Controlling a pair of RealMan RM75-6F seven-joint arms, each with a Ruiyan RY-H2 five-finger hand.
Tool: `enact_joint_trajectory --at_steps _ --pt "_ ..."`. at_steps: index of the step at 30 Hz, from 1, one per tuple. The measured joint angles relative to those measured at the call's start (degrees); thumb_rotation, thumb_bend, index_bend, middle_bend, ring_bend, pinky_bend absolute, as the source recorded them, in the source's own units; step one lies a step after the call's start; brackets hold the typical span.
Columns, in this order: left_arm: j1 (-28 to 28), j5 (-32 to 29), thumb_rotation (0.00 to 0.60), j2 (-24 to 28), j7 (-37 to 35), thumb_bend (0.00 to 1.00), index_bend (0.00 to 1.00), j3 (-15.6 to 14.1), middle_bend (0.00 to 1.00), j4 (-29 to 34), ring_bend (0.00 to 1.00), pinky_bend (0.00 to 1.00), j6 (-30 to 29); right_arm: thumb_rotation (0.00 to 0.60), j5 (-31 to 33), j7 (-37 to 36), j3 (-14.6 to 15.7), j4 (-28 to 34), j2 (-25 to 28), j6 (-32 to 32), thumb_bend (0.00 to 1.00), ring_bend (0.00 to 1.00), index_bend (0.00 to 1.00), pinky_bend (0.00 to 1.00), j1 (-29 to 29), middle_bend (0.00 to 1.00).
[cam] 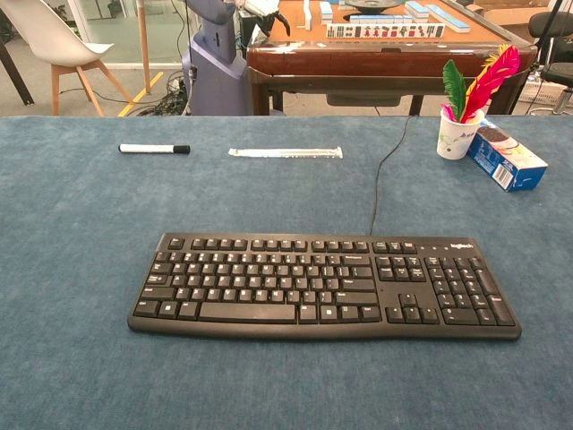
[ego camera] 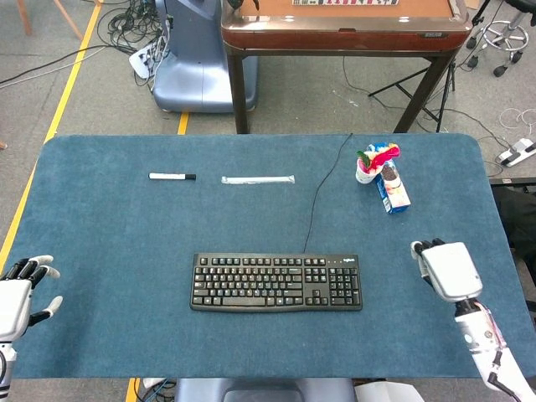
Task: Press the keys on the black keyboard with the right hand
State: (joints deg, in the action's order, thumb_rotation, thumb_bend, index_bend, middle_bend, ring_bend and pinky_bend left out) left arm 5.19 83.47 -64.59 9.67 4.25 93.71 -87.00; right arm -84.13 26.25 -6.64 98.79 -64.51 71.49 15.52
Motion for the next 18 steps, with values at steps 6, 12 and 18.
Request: enact_joint_trajectory --at_steps 6,12,18 --pt "0.05 -0.86 0.6 0.06 -0.78 0.18 0.46 0.11 0.3 -0.42 0.24 0.45 0.63 0.6 4.44 6.98 -2.31 1.48 -2.43 -7.37 0.83 0.79 0.54 1.0 6.85 0.81" --pt "0.07 -1.79 0.6 -0.07 -1.02 0.18 0.46 0.52 0.3 -1.04 0.24 0.45 0.89 0.6 8.6 11.63 -2.8 2.46 -4.64 -12.67 0.99 0.86 0.53 1.0 11.25 0.88" --pt "0.12 -2.46 0.6 -0.3 -1.15 0.18 0.47 0.73 0.3 -1.48 0.24 0.45 1.17 0.6 13.53 16.89 -2.28 2.56 -7.0 -17.2 1.0 0.89 0.46 1.0 15.71 0.9"
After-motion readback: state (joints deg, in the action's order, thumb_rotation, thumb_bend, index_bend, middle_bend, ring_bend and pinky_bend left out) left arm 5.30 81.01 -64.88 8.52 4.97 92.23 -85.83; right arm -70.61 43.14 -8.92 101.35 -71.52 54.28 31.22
